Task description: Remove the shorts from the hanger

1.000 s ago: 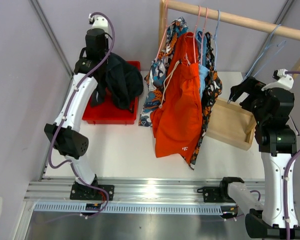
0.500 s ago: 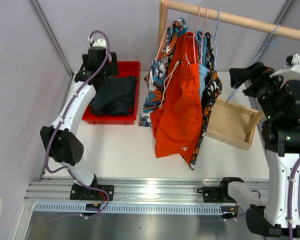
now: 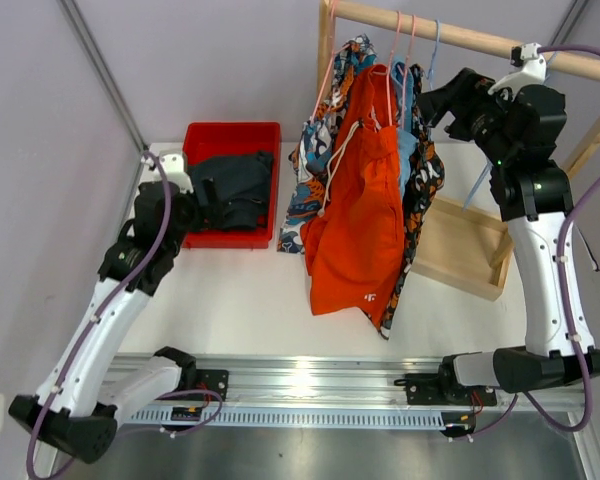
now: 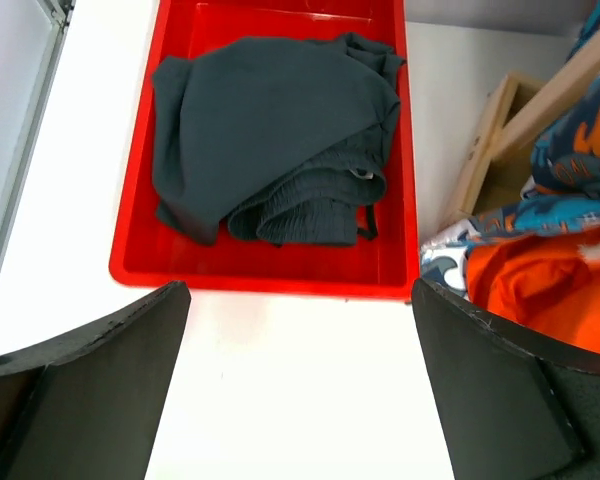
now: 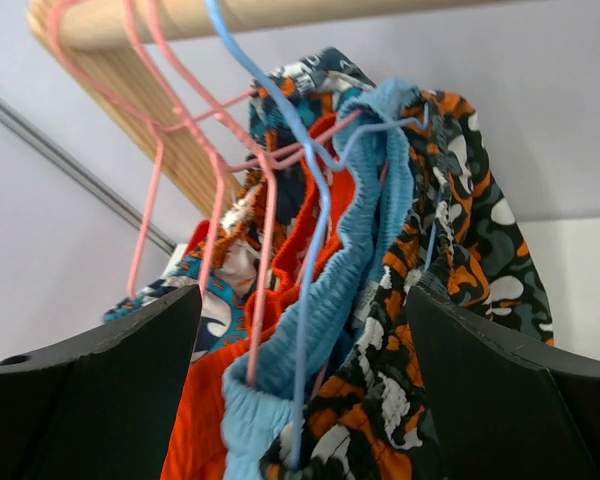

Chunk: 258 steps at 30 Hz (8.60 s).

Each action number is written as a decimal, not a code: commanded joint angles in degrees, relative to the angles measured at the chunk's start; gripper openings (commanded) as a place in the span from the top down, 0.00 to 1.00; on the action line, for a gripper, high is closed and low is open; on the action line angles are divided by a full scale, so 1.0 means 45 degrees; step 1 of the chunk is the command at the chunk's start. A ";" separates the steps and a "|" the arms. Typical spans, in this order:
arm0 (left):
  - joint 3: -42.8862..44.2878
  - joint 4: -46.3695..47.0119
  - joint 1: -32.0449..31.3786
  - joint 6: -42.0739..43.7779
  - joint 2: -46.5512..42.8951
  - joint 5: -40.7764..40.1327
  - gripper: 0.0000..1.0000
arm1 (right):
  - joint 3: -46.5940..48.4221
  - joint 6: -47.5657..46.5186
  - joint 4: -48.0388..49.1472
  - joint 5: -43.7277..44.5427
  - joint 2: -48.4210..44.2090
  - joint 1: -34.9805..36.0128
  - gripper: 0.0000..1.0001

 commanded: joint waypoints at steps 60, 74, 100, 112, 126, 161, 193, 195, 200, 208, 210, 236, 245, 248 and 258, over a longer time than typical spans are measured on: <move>1.0328 0.5164 -1.2696 0.1388 1.0046 0.3860 0.04 | 0.0827 0.0604 -0.2733 0.1608 -0.3828 0.0582 1.00; 0.7154 0.7194 -1.2812 0.0803 0.8821 0.2686 1.00 | 0.0749 0.0587 -0.3067 0.2230 -0.3692 0.0602 1.00; 0.7074 0.4661 -1.2566 -0.0330 0.8777 -0.0731 1.00 | -0.0912 0.1034 -0.7847 0.1784 -0.6346 0.0153 1.00; 0.6252 0.2489 -1.4053 0.0254 0.8218 0.0380 1.00 | 0.2486 0.0644 -0.8693 0.2599 -0.4788 0.0211 1.00; -0.0883 -0.3032 -1.8751 -0.5114 -0.0926 -0.4439 1.00 | 0.5710 0.0254 -0.4886 0.4144 -0.0452 -0.0022 1.00; 1.3859 -0.2375 -0.6627 0.5471 0.4068 -0.4057 1.00 | -0.4171 0.0273 -0.1582 0.2427 -0.3008 -0.2425 1.00; 1.0184 0.0573 0.1347 0.0959 0.9195 0.0733 0.01 | -0.0776 0.1307 -0.3048 -0.0870 -0.5021 -0.2504 0.01; 0.9434 0.0555 0.1095 0.0861 0.7613 0.0811 0.01 | -0.0541 0.1639 -0.2542 -0.1204 -0.4729 -0.2504 0.01; 0.5124 0.0886 0.0372 0.0803 0.3537 0.1181 0.01 | -0.0248 0.2225 -0.1368 -0.2241 -0.3480 -0.2290 0.04; 0.0194 0.0360 -0.0001 0.0003 -0.0963 0.1746 0.01 | 0.1587 0.1191 -0.0801 -0.0642 -0.0413 0.0463 0.05; -0.0666 0.0029 -0.0079 -0.0232 -0.1530 0.2118 0.01 | 0.1881 0.1210 -0.0587 -0.0562 0.0407 0.0524 0.06; -0.3636 -0.0871 -0.0235 -0.0252 -0.4873 0.1729 0.01 | 0.1921 0.1386 0.0430 0.1293 0.3047 0.2086 0.77; -0.3675 -0.0774 -0.0235 -0.0155 -0.4971 0.1982 0.01 | 0.2038 0.1055 0.0020 0.1840 0.2638 0.2106 1.00; -0.3403 -0.0598 -0.0430 0.0001 -0.4854 0.2217 0.01 | 0.2116 0.0899 -0.0058 0.2269 0.2208 0.2086 1.00; 0.1282 -0.0188 -0.5382 0.0253 -0.1714 0.0638 0.01 | 0.2175 0.0332 -0.0409 0.4360 -0.0175 0.2086 1.00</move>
